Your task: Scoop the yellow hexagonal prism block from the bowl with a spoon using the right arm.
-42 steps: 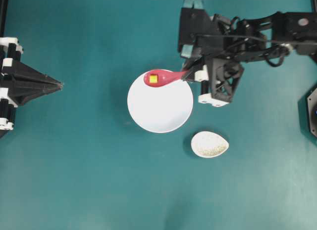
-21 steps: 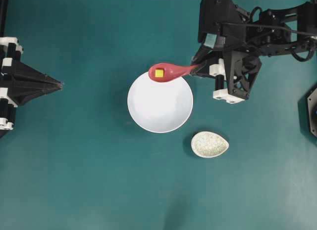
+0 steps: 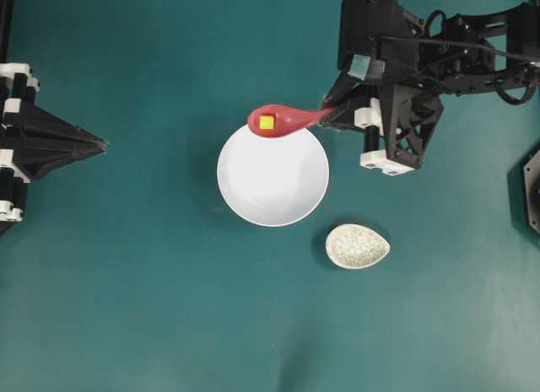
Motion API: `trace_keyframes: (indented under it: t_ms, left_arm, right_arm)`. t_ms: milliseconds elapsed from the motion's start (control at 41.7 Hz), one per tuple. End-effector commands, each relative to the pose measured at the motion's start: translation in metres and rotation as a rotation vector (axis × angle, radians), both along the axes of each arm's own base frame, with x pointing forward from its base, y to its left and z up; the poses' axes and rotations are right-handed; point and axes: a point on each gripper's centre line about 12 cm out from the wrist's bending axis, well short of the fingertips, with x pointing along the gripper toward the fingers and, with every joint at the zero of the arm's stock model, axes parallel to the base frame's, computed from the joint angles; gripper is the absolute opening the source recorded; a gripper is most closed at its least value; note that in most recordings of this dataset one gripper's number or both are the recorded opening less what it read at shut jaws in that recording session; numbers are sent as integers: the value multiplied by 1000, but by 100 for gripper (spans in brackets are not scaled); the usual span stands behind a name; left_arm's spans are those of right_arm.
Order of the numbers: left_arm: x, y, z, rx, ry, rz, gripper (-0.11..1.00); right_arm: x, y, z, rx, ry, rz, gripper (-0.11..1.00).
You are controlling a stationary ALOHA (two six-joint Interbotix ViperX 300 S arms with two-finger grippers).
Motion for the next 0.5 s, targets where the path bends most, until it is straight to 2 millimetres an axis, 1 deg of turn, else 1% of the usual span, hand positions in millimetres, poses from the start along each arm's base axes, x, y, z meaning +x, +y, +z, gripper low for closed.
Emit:
trace_keyframes:
  t_ms: [0, 480]
  left_arm:
    - [2, 0, 10, 0, -31, 0, 0]
    - [2, 0, 9, 0, -23, 1, 0]
  right_arm:
    - [-2, 1, 13, -4, -46, 0, 23]
    - [-2, 3, 13, -3, -44, 5, 23]
